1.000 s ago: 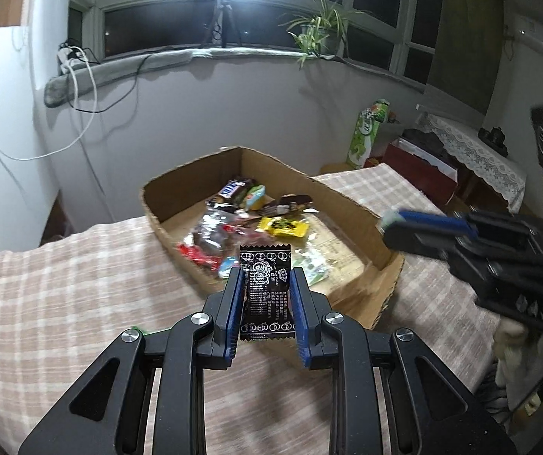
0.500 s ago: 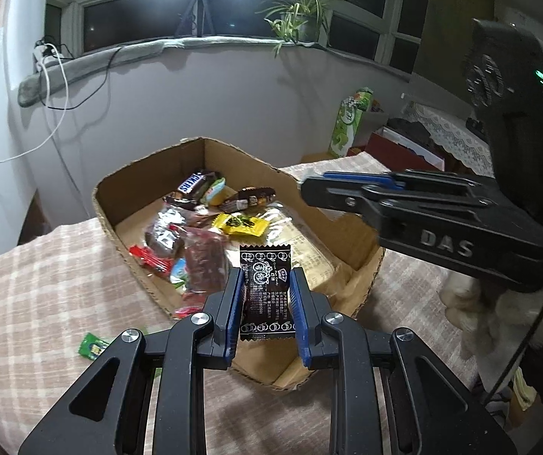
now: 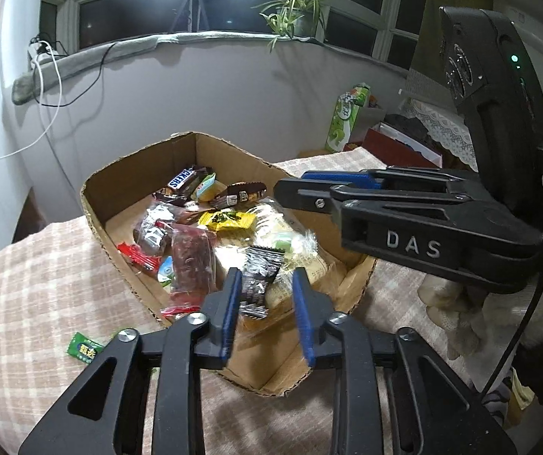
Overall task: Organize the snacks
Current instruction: 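Open both tools to drop the dark candy and clear pack into the box, then move both tools back to the green candy and light-green pack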
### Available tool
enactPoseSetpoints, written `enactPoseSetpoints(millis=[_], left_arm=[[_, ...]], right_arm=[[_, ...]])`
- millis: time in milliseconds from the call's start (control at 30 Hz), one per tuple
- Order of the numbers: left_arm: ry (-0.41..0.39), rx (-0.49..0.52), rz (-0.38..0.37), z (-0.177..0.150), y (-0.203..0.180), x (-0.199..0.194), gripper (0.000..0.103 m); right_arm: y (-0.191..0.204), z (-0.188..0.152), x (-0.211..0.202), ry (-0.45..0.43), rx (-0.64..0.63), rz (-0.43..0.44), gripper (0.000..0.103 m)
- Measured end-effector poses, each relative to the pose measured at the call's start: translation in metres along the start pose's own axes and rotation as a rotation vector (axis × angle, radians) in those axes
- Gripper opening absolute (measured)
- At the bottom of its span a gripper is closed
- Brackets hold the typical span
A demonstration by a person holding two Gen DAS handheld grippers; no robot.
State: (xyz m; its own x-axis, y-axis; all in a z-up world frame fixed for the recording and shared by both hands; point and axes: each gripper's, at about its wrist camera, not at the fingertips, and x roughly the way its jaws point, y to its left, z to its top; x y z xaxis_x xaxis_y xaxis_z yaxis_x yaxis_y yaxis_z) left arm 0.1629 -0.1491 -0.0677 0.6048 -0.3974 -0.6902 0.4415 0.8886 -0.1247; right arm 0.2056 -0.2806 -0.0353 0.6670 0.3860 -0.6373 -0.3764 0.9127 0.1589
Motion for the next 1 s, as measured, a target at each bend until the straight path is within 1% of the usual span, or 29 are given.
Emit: enactPoseSetpoints(millis=[100, 133, 167, 233, 333, 467, 533, 600, 800, 1000], left_arm=[[-0.003, -0.001, 0.0, 0.0, 0.001, -0.001, 0.031], [-0.003, -0.003, 0.001, 0.0, 0.001, -0.002, 0.033], [-0.004, -0.005, 0.001, 0.0, 0.002, -0.003, 0.041], [-0.011, -0.011, 0.001, -0.001, 0.003, -0.005, 0.044], [-0.015, -0.012, 0.001, -0.001, 0.005, -0.009, 0.044], [-0.025, -0.013, 0.003, -0.002, 0.008, -0.015, 0.044], [-0.03, -0.014, 0.003, -0.003, 0.01, -0.02, 0.044], [-0.035, -0.015, 0.005, -0.004, 0.012, -0.024, 0.044], [-0.054, -0.033, 0.022, -0.011, 0.029, -0.042, 0.044], [-0.071, -0.074, 0.06, -0.023, 0.061, -0.065, 0.044]], right_arm=[[0.004, 0.002, -0.002, -0.005, -0.004, -0.007, 0.05], [0.005, 0.002, -0.003, -0.003, -0.002, -0.008, 0.05], [0.006, 0.002, -0.004, -0.005, -0.003, -0.01, 0.05], [0.009, 0.003, -0.007, -0.011, -0.005, -0.015, 0.056], [0.013, 0.004, -0.011, -0.022, -0.009, -0.023, 0.064], [0.02, 0.006, -0.017, -0.033, -0.012, -0.029, 0.066], [0.024, 0.006, -0.021, -0.04, -0.006, -0.028, 0.071], [0.028, 0.005, -0.026, -0.051, -0.003, -0.026, 0.073], [0.049, 0.001, -0.041, -0.079, 0.011, 0.008, 0.074], [0.073, -0.008, -0.051, -0.098, 0.014, 0.039, 0.074]])
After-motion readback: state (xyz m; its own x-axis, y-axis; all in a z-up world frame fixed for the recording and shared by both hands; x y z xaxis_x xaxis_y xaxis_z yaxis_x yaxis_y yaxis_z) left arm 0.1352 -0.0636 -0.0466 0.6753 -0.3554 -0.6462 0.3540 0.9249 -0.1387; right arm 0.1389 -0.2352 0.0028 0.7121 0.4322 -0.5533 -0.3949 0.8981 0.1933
